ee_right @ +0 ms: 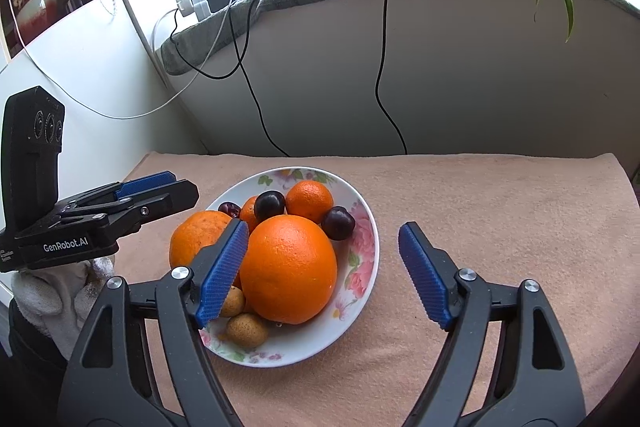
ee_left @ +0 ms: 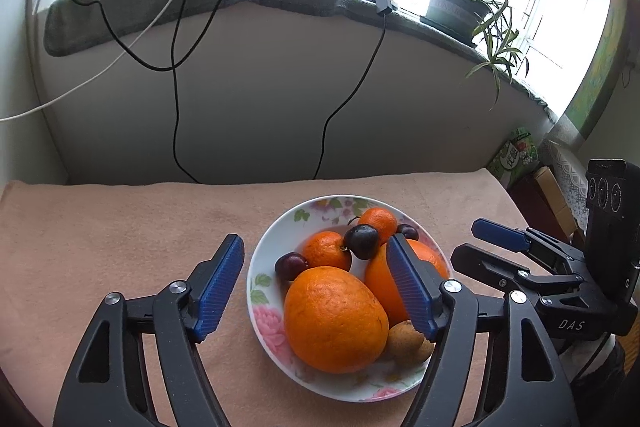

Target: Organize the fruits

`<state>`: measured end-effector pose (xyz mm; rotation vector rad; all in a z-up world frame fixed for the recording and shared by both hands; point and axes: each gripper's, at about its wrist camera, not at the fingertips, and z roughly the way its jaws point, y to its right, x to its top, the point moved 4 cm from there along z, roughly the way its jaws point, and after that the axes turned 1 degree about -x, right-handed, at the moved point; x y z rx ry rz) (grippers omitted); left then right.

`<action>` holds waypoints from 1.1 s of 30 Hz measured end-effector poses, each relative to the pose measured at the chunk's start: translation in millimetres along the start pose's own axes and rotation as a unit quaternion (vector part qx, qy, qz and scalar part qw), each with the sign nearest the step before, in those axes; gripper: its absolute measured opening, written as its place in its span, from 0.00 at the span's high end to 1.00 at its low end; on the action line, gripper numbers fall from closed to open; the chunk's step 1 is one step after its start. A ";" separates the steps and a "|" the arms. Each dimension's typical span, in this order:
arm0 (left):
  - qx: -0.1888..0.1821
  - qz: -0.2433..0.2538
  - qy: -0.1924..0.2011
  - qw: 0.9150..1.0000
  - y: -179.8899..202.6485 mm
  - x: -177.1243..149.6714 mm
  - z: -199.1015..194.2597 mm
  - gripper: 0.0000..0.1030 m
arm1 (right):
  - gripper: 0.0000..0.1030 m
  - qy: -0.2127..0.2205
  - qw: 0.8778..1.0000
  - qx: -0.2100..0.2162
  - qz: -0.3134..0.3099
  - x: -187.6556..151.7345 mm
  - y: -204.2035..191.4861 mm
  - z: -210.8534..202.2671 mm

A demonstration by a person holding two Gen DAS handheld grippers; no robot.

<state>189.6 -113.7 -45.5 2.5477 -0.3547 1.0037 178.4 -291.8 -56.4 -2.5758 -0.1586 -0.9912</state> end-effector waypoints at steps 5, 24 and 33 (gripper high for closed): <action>0.013 0.007 0.004 1.000 1.0 -2.3 -6.1 0.25 | 0.18 -0.002 1.000 -0.005 0.002 -3.0 1.4 -4.2; 0.041 0.019 0.035 0.998 15.4 -21.6 -44.1 0.25 | 0.12 0.020 0.999 -0.032 -0.005 -16.1 -7.3 -38.1; 0.065 0.018 0.053 0.996 20.4 -39.6 -71.6 0.25 | 0.12 0.034 0.999 -0.041 -0.009 -25.9 -15.7 -58.5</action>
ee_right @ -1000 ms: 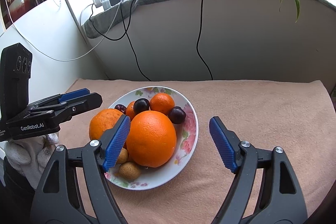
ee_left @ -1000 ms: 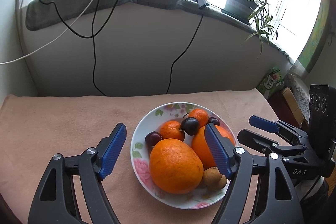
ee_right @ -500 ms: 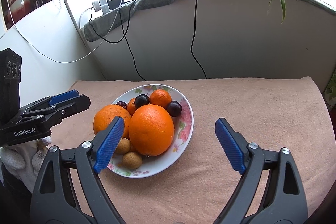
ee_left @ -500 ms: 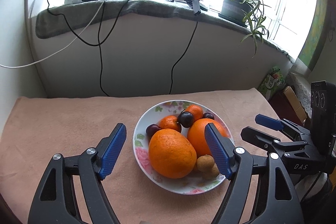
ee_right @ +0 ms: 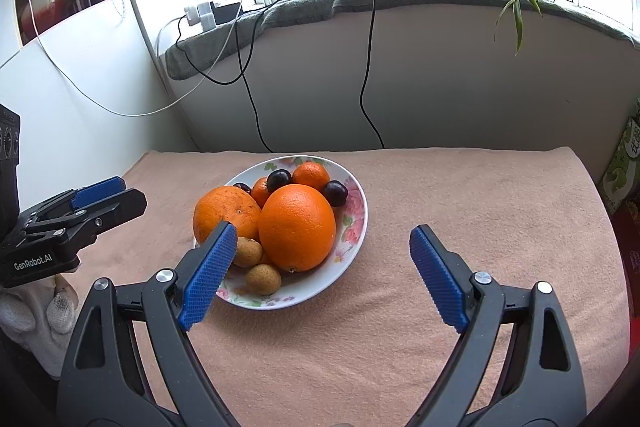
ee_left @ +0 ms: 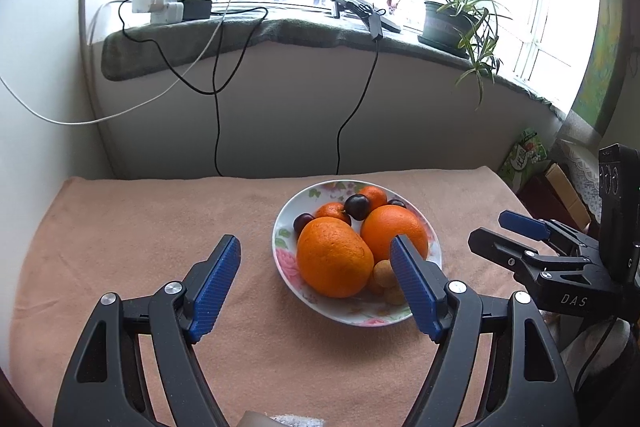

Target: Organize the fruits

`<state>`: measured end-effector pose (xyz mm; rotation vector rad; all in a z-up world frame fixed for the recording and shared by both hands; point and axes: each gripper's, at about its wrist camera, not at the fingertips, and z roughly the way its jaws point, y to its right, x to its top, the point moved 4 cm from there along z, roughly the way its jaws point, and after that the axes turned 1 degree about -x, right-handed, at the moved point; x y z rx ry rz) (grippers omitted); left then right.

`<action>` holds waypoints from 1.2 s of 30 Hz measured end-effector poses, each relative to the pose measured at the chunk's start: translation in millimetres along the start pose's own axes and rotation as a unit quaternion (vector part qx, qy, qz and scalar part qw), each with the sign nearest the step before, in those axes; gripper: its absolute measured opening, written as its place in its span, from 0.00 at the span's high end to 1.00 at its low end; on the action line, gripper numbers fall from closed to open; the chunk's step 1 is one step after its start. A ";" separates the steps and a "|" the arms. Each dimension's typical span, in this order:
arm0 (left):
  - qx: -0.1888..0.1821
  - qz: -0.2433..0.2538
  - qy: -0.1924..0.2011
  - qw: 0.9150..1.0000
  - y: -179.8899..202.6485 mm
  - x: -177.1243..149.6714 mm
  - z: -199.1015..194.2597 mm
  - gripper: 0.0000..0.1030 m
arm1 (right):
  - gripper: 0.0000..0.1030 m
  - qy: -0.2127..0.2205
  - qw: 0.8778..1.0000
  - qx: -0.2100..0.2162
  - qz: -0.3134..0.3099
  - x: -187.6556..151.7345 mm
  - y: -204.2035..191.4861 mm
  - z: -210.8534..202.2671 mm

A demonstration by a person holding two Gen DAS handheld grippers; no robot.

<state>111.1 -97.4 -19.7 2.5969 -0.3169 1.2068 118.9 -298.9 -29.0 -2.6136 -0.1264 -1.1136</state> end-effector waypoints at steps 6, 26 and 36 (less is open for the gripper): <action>0.016 -0.002 0.008 1.000 1.5 -12.6 -15.9 0.20 | 0.12 0.009 1.000 -0.008 -0.001 -6.4 -5.8 -12.4; 0.034 -0.013 0.006 0.999 -1.9 -37.5 -37.3 0.20 | 0.12 0.005 1.000 -0.009 0.017 -24.3 -10.0 -22.9; 0.034 -0.009 0.010 0.999 -0.1 -37.4 -40.9 0.20 | 0.12 0.003 1.000 -0.005 0.023 -25.1 -8.3 -23.0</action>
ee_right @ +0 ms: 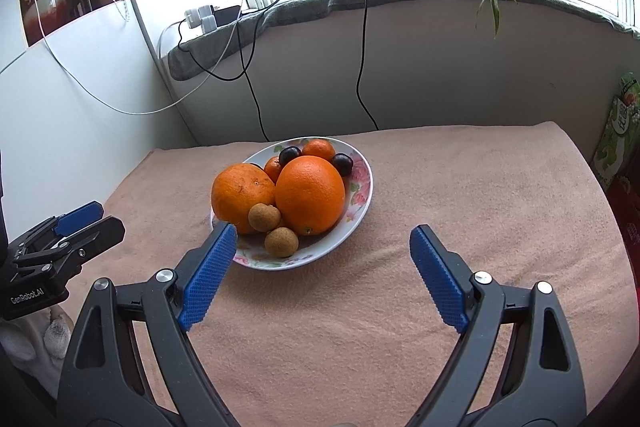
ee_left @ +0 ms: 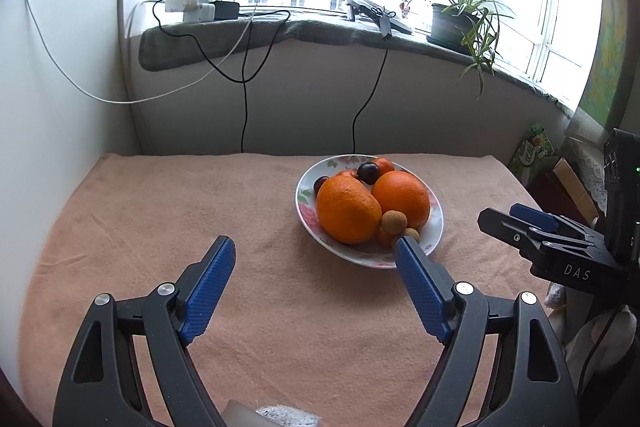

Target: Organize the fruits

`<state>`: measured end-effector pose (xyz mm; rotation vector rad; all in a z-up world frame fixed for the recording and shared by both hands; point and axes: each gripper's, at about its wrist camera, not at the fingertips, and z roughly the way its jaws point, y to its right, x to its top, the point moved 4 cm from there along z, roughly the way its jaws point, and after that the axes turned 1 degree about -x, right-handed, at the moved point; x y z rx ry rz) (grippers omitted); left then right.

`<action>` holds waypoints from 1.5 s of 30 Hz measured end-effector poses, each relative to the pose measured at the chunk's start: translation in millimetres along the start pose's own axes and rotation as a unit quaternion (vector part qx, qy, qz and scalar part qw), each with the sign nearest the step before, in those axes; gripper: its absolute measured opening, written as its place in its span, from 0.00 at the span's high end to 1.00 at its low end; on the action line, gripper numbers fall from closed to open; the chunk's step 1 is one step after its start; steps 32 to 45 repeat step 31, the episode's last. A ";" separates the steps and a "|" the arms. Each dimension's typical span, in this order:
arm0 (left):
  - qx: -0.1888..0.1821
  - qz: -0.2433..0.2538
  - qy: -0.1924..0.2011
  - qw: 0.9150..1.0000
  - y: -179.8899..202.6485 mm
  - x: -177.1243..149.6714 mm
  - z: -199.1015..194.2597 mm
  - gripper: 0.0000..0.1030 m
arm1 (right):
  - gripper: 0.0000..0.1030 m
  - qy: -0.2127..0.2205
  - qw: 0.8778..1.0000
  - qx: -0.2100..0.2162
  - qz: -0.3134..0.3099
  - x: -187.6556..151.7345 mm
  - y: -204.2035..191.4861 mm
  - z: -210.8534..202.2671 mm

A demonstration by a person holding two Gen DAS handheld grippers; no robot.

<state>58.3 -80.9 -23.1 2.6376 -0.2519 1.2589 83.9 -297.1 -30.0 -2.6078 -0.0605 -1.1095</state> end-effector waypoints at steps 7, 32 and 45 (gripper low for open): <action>0.001 0.001 -0.001 1.000 0.9 -0.9 -0.1 0.20 | 0.12 -0.004 1.000 0.000 0.004 -1.6 1.7 1.2; 0.011 0.001 0.010 1.000 -4.8 -2.2 -1.9 0.20 | 0.12 -0.012 1.000 -0.003 0.020 -6.0 6.6 5.7; 0.011 0.001 0.010 1.000 -4.8 -2.2 -1.9 0.20 | 0.12 -0.012 1.000 -0.003 0.020 -6.0 6.6 5.7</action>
